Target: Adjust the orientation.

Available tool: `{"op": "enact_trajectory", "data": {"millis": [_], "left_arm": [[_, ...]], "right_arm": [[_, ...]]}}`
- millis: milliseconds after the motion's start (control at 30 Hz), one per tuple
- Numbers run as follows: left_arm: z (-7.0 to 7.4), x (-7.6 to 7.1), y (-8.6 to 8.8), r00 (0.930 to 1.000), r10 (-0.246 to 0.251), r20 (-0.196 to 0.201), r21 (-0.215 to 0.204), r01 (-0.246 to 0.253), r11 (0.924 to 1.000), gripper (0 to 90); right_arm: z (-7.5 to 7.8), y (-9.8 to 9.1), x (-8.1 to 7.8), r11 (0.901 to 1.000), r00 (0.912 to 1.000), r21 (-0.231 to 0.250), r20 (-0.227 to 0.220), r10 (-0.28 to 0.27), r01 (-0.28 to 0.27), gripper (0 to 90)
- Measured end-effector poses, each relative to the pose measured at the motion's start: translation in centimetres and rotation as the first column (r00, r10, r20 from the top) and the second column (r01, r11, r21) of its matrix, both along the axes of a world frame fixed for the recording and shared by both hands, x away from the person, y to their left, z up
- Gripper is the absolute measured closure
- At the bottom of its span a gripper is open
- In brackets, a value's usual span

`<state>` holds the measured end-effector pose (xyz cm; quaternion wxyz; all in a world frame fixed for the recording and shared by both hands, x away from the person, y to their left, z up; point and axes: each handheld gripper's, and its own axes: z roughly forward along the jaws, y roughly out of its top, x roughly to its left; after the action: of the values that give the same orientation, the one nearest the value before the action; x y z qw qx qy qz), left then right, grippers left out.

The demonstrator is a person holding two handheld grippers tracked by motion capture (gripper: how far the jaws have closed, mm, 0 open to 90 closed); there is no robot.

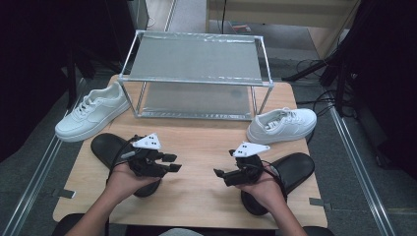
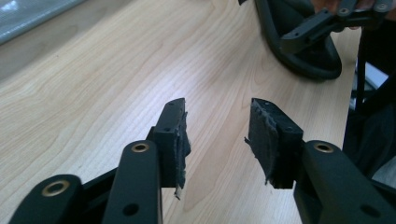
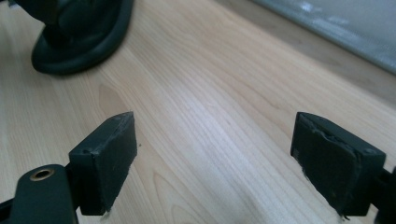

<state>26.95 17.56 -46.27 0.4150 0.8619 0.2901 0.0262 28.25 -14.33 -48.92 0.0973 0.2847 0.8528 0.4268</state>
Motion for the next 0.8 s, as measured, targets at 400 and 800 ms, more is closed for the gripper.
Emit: {"op": "enact_trajectory", "data": {"millis": [400,800], "left_arm": [[-0.19,0.30,0.72,0.9991,0.039,-0.015,0.002,-0.039,0.9992,42.7],[-0.57,0.38,0.71,0.9989,0.035,-0.033,0.038,-0.034,0.9987,43.7]], "right_arm": [[0.32,-0.62,0.09,0.9994,0.9992,0.003,-0.022,0.034,-0.034,41.4],[0.19,-0.51,-0.04,0.9988,0.9987,-0.006,-0.016,0.048,-0.049,47.9]]}}
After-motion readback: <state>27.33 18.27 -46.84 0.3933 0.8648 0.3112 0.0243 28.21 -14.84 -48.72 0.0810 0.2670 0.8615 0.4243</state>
